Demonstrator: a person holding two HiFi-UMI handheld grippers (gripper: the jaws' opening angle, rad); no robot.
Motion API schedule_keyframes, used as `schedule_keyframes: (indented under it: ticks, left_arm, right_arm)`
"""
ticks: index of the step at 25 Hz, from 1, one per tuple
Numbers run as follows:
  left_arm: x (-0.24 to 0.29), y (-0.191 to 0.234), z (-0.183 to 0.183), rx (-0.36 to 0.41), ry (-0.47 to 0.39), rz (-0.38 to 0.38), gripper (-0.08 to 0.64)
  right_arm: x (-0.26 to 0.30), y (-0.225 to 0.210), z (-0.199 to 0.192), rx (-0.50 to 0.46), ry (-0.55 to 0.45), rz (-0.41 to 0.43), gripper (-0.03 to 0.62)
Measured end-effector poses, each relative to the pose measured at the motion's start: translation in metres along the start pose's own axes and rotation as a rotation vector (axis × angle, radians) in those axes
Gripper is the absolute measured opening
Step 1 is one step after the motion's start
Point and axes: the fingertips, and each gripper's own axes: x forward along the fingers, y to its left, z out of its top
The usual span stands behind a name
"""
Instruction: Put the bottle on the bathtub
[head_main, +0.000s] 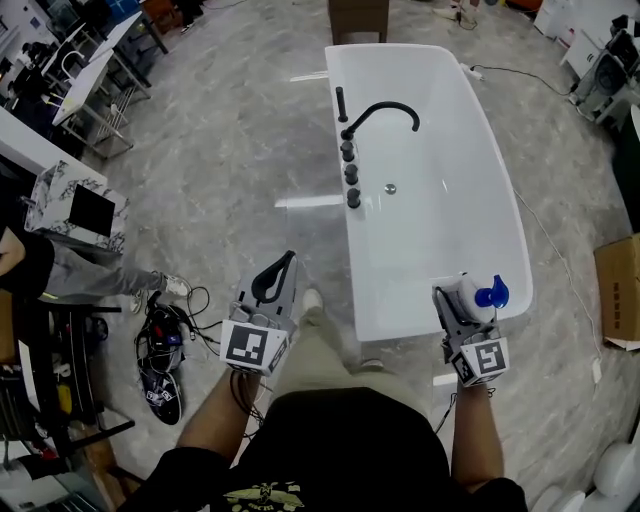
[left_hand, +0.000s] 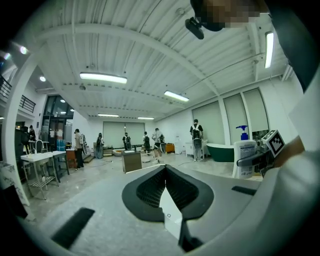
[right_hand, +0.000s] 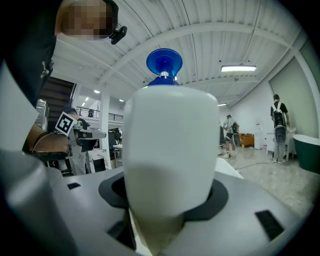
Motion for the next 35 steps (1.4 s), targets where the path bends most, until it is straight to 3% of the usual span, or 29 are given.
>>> schedule_keyframes:
  ticks: [12,18,29,35]
  left_arm:
    - [0.022,0.055,-0.046,-0.025,0.015,0.014,0.009]
    - [0.014,0.065,-0.077,-0.021,0.029,0.029,0.009]
    - [-0.011,0.092,-0.130,-0.046,0.089,0.085,0.009]
    - [-0.003,0.093,-0.142,-0.026,0.094,0.069,0.009]
  right_arm:
    - [0.089,0.022,-0.081,-0.027,0.058,0.020,0.262]
    - [0.127,0.038,-0.140,0.023,0.095,0.037,0.262]
    - [0.181,0.065,-0.246,-0.010,0.201,0.096,0.262]
    - [0.208,0.071,-0.287,-0.005,0.228,0.123,0.262]
